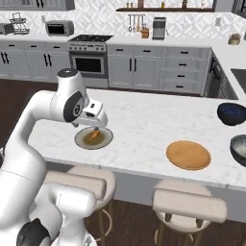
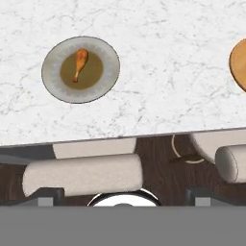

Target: Pick the chicken drumstick and broccoli from their plates and place them in the bowl. Then put the bowl in the fridge.

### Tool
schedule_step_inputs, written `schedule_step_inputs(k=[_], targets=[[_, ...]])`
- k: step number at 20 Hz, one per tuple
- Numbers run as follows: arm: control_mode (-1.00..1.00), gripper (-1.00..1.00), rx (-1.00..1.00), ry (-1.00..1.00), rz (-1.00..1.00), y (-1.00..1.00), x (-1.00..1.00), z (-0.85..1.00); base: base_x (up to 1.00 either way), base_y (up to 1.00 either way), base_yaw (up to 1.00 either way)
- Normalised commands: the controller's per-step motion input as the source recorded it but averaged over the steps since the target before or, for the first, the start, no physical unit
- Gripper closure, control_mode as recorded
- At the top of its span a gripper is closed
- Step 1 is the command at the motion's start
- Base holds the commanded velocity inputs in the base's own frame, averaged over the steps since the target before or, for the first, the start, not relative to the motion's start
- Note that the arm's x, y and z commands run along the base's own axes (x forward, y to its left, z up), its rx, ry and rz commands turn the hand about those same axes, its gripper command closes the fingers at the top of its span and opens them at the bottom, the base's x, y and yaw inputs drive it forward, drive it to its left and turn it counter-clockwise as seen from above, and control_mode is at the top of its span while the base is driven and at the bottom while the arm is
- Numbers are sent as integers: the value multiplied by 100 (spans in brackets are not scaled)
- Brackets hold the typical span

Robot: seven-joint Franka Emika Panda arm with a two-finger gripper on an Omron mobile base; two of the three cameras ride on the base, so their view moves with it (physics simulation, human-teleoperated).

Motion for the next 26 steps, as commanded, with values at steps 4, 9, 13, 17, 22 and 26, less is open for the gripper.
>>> schedule_step_inputs(k=[4, 9, 13, 17, 22, 26], targets=[[100, -100, 0, 0, 0, 0, 0, 0, 51, 62, 0], [100, -100, 0, 0, 0, 0, 0, 0, 57, 38, 0], [100, -100, 0, 0, 0, 0, 0, 0, 64, 6, 0], [100, -100, 0, 0, 0, 0, 0, 0, 61, 0, 0], [-100, -100, 0, 0, 0, -1, 48, -1, 11, 0, 0], [-100, -100, 0, 0, 0, -14, 100, -11, 0, 0, 0]])
